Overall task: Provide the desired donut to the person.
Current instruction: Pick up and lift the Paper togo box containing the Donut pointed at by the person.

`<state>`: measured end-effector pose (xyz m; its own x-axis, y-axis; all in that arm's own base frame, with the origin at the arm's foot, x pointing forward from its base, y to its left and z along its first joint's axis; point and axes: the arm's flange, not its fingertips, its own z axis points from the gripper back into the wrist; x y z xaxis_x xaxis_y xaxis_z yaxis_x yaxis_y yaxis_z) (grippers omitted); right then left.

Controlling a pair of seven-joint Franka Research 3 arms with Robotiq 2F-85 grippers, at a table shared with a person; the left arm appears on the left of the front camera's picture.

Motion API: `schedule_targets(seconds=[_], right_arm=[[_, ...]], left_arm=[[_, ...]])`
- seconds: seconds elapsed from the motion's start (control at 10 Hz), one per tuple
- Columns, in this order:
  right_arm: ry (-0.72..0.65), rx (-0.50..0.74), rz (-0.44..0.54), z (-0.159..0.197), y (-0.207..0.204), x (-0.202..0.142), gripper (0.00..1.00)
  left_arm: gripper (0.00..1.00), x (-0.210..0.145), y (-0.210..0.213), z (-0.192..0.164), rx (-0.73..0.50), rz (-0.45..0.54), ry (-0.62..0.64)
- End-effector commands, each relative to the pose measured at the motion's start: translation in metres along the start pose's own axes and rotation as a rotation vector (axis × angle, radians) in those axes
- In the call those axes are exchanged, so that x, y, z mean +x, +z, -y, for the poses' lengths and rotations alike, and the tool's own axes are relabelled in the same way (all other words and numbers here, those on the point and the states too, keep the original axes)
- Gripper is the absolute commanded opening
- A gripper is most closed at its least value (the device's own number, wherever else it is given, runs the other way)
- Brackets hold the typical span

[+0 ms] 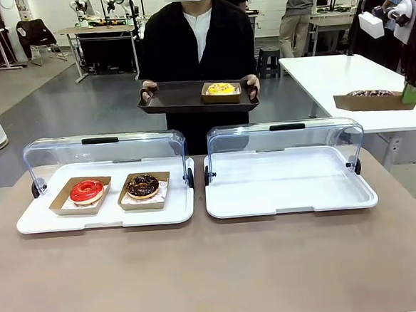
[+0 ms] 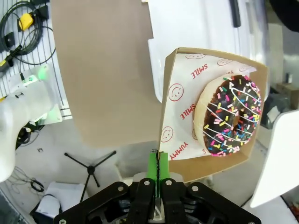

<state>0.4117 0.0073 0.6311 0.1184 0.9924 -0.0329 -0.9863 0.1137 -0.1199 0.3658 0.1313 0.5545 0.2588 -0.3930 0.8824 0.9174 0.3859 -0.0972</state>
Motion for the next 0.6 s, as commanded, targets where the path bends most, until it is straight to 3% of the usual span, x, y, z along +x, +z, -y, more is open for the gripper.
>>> schedule_targets(seconds=[0.0, 0.5], right_arm=[[-0.007, 0.003, 0.001, -0.0097, -0.0037, -0.0019, 0.0], [-0.007, 0.003, 0.001, -0.0097, -0.0037, -0.0019, 0.0]], left_arm=[[1.0, 0.0015, 0.0005, 0.0008, -0.002, 0.013, 0.0], [1.0, 0.0015, 0.0005, 0.0008, -0.002, 0.013, 0.0]])
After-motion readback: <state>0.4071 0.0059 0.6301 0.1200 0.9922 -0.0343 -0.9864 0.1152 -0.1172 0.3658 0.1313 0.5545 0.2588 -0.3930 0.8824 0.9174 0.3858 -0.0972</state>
